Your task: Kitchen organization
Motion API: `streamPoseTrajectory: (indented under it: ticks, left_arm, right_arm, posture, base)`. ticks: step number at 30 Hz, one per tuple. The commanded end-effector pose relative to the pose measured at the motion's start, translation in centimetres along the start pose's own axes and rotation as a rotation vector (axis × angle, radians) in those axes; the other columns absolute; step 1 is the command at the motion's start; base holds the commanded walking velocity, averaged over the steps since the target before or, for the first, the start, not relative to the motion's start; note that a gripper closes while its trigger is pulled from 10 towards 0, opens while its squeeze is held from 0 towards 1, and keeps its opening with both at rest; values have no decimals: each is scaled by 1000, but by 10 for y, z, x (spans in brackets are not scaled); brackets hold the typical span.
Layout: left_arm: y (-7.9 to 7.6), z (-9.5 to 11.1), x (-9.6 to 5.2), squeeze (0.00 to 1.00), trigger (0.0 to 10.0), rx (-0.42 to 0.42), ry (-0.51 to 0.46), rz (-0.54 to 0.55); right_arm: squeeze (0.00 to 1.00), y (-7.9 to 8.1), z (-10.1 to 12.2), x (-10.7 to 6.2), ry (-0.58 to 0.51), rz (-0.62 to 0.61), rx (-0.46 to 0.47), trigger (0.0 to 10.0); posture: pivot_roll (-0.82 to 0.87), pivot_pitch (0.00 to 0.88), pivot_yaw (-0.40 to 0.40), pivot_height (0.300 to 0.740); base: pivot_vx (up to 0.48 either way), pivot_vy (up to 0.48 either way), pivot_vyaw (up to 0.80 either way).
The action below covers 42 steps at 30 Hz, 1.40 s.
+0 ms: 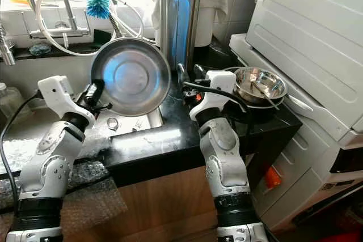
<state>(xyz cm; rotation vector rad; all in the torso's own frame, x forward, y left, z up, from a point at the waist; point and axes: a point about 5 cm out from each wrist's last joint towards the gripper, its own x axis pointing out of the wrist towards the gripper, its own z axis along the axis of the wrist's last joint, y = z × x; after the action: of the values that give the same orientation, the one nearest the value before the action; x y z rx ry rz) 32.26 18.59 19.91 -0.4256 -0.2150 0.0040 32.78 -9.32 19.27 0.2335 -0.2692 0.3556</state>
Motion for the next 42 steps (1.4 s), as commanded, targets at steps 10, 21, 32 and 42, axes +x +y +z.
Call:
streamPoseTrajectory:
  ticks: [10,21,32,42]
  left_arm:
    - [19,32,9,0,10000,148,-184,131]
    - [34,10,11,0,10000,407,-112,109]
    - [53,-17,3,0,10000,465,-45,147]
    - [52,-11,19,0,10000,580,-51,163]
  right_arm:
    - [0,-7,-6,-20,40,-29,-68,10000]
    - [0,-14,-6,-53,10,-56,-263,10000]
    - [0,-25,-14,-87,1,-127,-448,10000]
    - [0,-31,-36,-98,74,-149,-458,10000]
  posture:
    - [-95,0,-57,740]
    - [-111,0,-56,740]
    - [-115,0,-56,740]
    - [-117,0,-45,740]
  base:
    - [0,0,0]
    - [0,0,0]
    - [0,0,0]
    - [0,0,0]
